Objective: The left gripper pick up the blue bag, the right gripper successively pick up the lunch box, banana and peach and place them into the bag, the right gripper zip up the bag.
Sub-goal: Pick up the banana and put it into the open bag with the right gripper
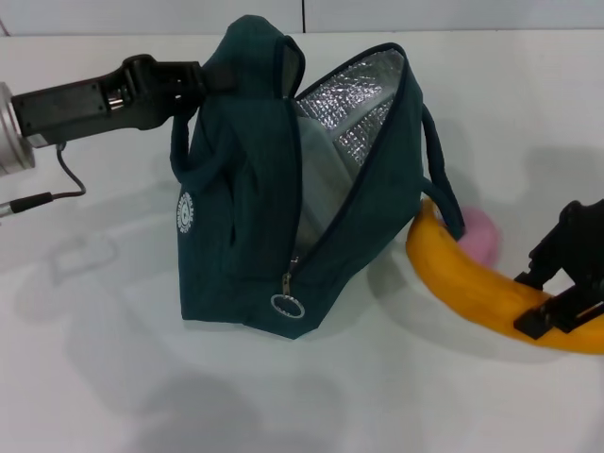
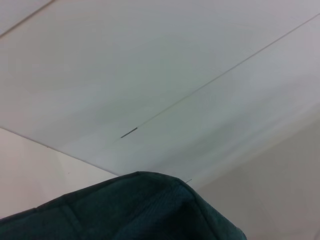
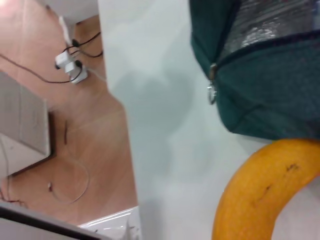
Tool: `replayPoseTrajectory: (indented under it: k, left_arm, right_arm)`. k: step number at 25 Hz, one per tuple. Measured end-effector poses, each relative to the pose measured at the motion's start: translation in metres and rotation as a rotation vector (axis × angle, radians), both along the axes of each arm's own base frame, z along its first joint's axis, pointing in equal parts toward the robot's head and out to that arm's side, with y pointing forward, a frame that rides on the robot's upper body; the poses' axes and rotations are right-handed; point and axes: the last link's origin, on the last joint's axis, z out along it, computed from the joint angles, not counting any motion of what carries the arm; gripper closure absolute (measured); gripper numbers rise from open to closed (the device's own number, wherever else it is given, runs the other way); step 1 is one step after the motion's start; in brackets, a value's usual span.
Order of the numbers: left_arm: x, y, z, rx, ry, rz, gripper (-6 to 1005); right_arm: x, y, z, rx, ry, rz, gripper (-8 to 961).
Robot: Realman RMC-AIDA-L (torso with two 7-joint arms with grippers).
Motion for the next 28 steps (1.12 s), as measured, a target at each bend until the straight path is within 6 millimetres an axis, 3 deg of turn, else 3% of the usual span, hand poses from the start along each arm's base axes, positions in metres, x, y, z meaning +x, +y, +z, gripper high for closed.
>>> replayPoseTrajectory:
  k: [18,28]
  left_arm:
    - [0.0,0.001,0.0,0.003,0.002,0.0,956]
    - [0.0,0.0,-0.002,0.001,-0.002,0.002,956]
  right_arm:
    - [-0.019,-0.017,0.001,-0.157,0.138,0.064,558]
    - [-0.028,-0.014,0.017,-0.116,0.324,0.047,557]
